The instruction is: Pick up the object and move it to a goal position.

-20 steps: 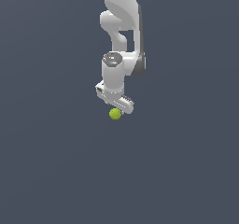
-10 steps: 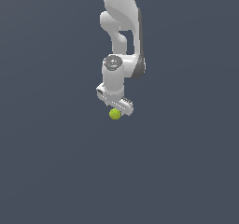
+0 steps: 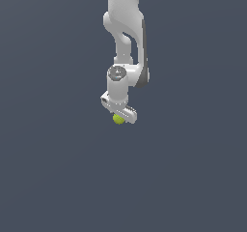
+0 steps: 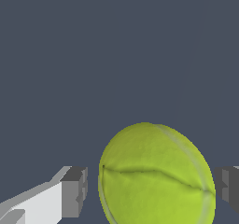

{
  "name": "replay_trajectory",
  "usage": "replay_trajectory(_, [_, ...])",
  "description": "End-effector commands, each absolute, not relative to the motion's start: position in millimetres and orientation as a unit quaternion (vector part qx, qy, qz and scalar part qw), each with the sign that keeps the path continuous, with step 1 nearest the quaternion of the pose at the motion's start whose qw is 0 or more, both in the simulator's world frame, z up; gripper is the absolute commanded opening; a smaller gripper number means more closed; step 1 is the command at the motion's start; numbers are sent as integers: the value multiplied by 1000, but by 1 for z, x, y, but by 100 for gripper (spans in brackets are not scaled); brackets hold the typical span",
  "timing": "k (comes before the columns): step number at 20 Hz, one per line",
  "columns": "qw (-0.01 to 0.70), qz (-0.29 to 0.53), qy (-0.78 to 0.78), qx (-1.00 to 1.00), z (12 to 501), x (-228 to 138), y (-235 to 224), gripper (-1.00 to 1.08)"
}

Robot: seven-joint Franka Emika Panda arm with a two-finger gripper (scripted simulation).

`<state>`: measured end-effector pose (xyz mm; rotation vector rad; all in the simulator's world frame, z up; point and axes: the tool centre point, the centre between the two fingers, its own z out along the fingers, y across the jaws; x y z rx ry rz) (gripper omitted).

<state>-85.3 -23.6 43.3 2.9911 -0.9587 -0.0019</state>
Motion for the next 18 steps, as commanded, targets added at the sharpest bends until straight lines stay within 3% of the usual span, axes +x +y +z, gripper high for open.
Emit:
replay_trajectory(1, [0, 0, -305, 952, 41, -85, -24, 100])
replay_trajectory(2, [0, 0, -305, 952, 41, -85, -24, -100])
replay_trajectory(18, [0, 0, -305, 952, 49, -88, -32, -100])
